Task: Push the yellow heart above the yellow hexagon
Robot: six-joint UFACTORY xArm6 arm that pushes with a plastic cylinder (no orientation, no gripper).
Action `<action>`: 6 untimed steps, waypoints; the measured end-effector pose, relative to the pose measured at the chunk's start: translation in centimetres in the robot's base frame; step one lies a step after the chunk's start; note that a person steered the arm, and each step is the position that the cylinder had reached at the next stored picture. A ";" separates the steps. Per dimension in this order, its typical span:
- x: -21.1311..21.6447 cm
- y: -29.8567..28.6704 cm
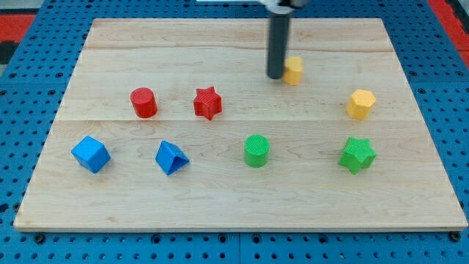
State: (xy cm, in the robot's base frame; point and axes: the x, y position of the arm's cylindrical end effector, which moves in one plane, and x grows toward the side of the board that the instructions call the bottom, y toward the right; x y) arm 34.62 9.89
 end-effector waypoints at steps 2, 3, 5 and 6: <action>-0.5 4.2; -2.0 0.6; -2.2 4.0; -0.1 -3.0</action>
